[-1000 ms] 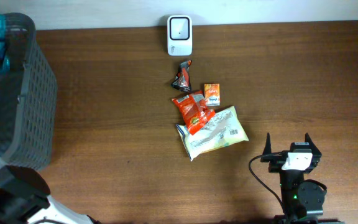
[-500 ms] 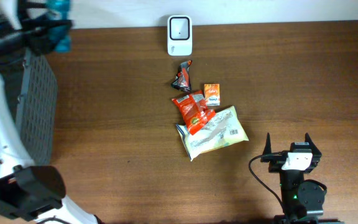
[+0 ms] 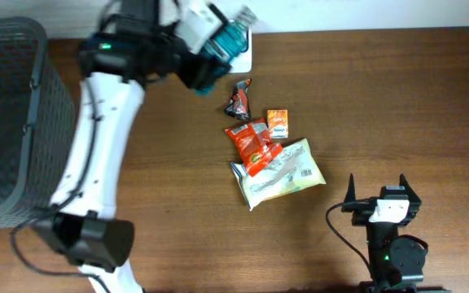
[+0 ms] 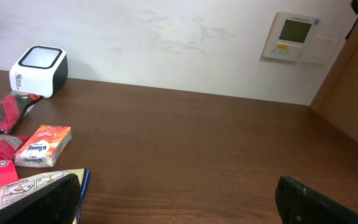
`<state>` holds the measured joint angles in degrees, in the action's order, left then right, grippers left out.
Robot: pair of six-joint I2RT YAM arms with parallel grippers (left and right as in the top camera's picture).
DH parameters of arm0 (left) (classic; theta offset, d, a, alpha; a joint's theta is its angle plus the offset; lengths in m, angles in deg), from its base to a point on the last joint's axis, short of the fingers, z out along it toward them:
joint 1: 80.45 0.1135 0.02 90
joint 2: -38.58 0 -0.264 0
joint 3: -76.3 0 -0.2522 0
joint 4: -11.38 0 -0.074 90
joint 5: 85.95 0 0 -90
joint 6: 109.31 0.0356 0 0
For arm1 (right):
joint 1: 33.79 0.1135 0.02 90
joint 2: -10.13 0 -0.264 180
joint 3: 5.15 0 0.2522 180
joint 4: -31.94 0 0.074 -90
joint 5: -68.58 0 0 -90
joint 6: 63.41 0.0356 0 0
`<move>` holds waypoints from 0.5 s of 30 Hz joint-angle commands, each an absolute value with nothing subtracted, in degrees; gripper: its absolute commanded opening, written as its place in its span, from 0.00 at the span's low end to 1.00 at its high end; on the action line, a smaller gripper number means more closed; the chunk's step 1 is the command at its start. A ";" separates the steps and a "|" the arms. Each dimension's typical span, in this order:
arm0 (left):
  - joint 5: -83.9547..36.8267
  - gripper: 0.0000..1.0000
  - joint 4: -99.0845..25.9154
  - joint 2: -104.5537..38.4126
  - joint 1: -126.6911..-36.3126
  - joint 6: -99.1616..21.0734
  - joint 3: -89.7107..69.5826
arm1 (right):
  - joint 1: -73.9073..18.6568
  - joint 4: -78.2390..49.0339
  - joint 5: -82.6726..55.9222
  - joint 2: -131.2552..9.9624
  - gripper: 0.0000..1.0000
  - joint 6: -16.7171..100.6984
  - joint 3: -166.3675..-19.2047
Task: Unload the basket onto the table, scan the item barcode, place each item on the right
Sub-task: 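Carry the Listerine bottle near the scanner and set it on the table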
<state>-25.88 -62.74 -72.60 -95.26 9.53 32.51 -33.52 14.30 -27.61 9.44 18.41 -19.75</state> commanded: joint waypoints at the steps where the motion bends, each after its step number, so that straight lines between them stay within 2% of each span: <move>1: -20.94 0.47 -64.92 -78.46 -98.78 9.40 33.04 | -33.03 14.15 -28.12 9.77 0.98 18.01 -19.23; 8: -20.15 0.46 -69.34 -89.41 -102.26 9.40 32.99 | -33.03 14.15 -28.12 9.77 0.98 18.01 -19.23; 15: -7.81 0.45 -74.36 -94.13 -102.26 8.51 32.99 | -33.03 14.15 -28.12 9.77 0.98 18.01 -19.23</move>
